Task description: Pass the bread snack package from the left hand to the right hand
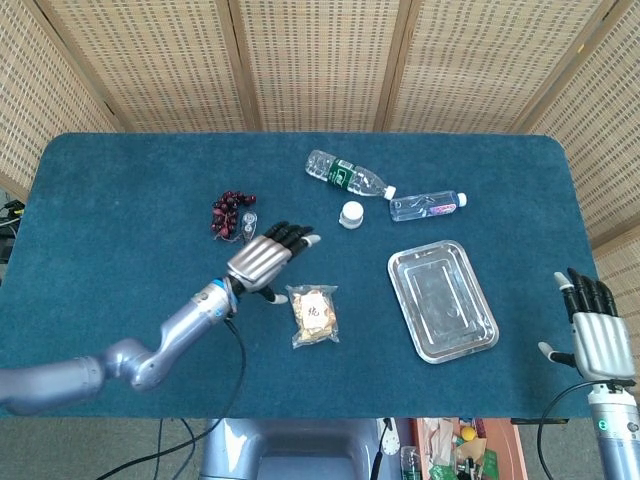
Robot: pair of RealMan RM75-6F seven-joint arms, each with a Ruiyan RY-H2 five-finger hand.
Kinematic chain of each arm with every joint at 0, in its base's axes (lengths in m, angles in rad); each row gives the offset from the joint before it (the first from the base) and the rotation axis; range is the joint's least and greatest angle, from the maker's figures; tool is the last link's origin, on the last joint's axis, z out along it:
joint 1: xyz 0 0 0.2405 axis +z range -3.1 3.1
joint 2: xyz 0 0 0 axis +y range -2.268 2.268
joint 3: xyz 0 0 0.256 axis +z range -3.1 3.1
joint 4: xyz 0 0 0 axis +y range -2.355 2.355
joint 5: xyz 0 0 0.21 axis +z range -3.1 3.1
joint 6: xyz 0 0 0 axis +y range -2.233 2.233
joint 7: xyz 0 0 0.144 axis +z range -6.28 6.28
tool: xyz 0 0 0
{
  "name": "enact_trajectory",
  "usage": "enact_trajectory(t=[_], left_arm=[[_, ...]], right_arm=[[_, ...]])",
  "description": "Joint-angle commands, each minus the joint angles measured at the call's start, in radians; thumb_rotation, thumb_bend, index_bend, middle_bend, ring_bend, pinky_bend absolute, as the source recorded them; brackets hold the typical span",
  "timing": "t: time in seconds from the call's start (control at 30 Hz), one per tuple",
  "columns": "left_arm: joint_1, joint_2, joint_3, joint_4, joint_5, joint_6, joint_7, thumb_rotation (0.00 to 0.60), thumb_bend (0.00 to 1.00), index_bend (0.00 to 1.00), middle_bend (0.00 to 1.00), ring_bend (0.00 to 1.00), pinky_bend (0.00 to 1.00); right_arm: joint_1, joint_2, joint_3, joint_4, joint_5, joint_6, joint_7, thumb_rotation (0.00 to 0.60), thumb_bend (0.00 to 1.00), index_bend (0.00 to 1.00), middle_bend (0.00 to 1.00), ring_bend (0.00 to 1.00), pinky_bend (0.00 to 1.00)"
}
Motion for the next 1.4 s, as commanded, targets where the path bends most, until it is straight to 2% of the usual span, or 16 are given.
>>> enact_trajectory(t=[0.03,0.17,0.23,0.33,0.4,0.6,0.7,0.73,1.0,1.27,1.33,1.4], left_arm=[[0.18,0.218,0.052,-0.158,0.016,0.206,-0.01,0.6,0.0,0.0,0.0,0.0,0.0],[0.335,0.335,0.098,-0.24,-0.005,0.368,-0.048,0.6,0.0,0.0,0.0,0.0,0.0],[0.407,0.371,0.111,-0.285,-0.058,0.443,-0.065,0.6,0.0,0.0,0.0,0.0,0.0],[0.484,0.401,0.136,-0.327,-0.077,0.554,-0.023,0.6,0.0,0.0,0.0,0.0,0.0],[0.522,0.405,0.148,-0.342,-0.083,0.615,0.003,0.6,0.0,0.0,0.0,0.0,0.0],[0.592,0.408,0.17,-0.356,-0.071,0.699,0.011,0.6,0.0,0.0,0.0,0.0,0.0],[0.61,0.404,0.183,-0.34,-0.037,0.71,0.004,0.6,0.0,0.0,0.0,0.0,0.0],[0.618,0.399,0.193,-0.319,-0.026,0.711,0.003,0.6,0.0,0.0,0.0,0.0,0.0],[0.634,0.388,0.187,-0.294,0.005,0.7,-0.016,0.6,0.0,0.0,0.0,0.0,0.0],[0.643,0.39,0.178,-0.274,0.023,0.671,-0.056,0.6,0.0,0.0,0.0,0.0,0.0],[0.646,0.393,0.174,-0.27,0.025,0.667,-0.067,0.6,0.0,0.0,0.0,0.0,0.0],[0.649,0.396,0.171,-0.265,0.026,0.659,-0.078,0.6,0.0,0.0,0.0,0.0,0.0]], right_arm=[[0.059,0.035,-0.017,-0.006,-0.096,-0.051,0.042,0.6,0.0,0.0,0.0,0.0,0.0],[0.164,0.088,-0.03,-0.018,-0.22,-0.145,0.121,0.6,0.0,0.0,0.0,0.0,0.0],[0.229,0.103,-0.034,-0.029,-0.289,-0.195,0.165,0.6,0.0,0.0,0.0,0.0,0.0],[0.333,0.106,-0.033,-0.031,-0.376,-0.267,0.222,0.6,0.0,0.0,0.0,0.0,0.0],[0.394,0.084,-0.03,-0.012,-0.43,-0.291,0.252,0.6,0.0,0.0,0.0,0.0,0.0],[0.549,-0.014,-0.041,0.062,-0.553,-0.367,0.28,0.6,0.0,0.0,0.0,0.0,0.0],[0.631,-0.072,-0.05,0.096,-0.607,-0.42,0.246,0.6,0.0,0.0,0.0,0.0,0.0],[0.7,-0.127,-0.047,0.124,-0.661,-0.478,0.191,0.6,0.0,0.0,0.0,0.0,0.0],[0.899,-0.327,-0.034,0.267,-0.686,-0.63,0.082,0.6,0.0,0.0,0.0,0.0,0.0],[0.983,-0.416,0.0,0.315,-0.561,-0.815,-0.053,0.6,0.0,0.0,0.0,0.0,0.0],[0.986,-0.425,0.006,0.319,-0.529,-0.843,-0.086,0.6,0.0,0.04,0.0,0.0,0.0],[0.982,-0.434,0.007,0.323,-0.502,-0.845,-0.113,0.6,0.0,0.15,0.05,0.02,0.02]])
